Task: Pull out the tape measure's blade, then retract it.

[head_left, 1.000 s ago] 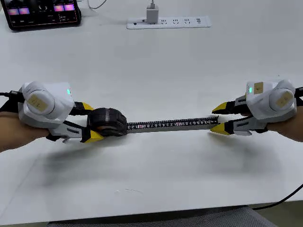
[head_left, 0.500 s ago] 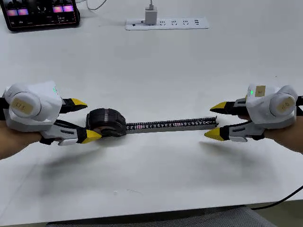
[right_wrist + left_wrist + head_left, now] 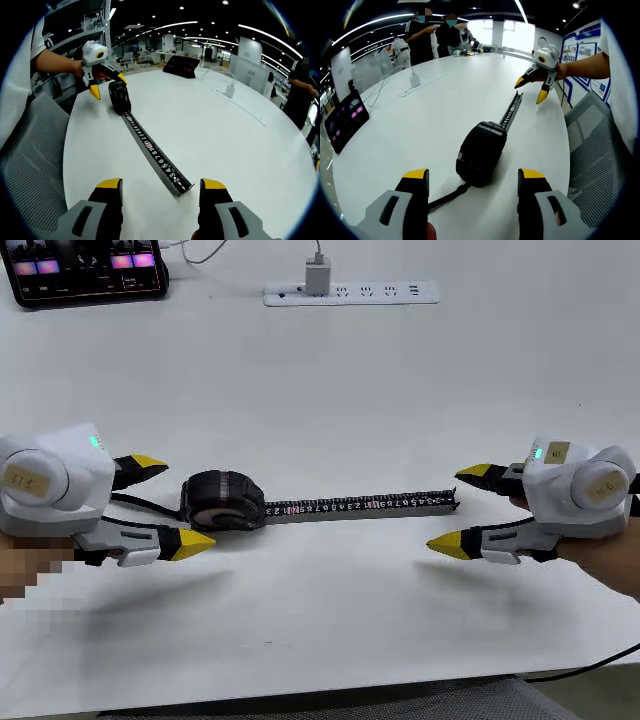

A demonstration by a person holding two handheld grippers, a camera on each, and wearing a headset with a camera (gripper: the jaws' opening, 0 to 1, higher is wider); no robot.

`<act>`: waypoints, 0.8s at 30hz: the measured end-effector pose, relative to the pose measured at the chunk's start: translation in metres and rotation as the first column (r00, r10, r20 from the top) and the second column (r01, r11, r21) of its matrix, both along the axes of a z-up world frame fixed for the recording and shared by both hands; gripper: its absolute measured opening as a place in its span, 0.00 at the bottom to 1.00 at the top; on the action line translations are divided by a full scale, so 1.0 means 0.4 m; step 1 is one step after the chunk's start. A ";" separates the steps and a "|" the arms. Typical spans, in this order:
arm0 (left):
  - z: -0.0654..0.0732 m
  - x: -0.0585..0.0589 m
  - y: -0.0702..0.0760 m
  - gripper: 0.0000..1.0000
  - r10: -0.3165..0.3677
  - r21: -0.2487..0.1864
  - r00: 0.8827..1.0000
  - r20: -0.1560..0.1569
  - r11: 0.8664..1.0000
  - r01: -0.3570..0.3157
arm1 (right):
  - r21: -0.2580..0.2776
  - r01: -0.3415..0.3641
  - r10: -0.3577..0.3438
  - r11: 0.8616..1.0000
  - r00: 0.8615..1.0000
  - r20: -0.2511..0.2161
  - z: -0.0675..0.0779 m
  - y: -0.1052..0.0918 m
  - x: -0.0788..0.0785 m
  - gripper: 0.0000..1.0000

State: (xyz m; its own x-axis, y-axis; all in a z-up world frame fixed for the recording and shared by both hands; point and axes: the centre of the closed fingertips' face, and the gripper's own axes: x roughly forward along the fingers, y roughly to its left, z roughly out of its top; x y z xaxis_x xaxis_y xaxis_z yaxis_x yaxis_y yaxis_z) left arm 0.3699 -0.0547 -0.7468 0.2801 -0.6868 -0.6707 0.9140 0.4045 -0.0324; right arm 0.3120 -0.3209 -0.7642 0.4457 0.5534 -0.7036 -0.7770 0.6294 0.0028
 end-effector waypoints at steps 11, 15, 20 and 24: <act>0.026 -0.037 0.009 0.71 0.071 -0.071 0.997 0.011 0.995 -0.070 | 0.023 0.036 -0.036 0.999 0.999 0.029 0.009 0.023 -0.029 0.66; 0.026 -0.053 0.014 0.72 0.093 -0.089 0.996 0.012 0.992 -0.091 | 0.036 0.049 -0.050 0.998 0.998 0.040 0.015 0.031 -0.036 0.68; 0.020 -0.078 0.029 0.74 0.117 -0.098 0.993 0.013 0.989 -0.115 | 0.045 0.069 -0.071 0.997 0.996 0.053 0.015 0.028 -0.042 0.72; 0.022 -0.092 0.038 0.76 0.145 -0.112 0.989 0.009 0.983 -0.143 | 0.048 0.075 -0.077 0.996 0.995 0.060 0.015 0.028 -0.054 0.75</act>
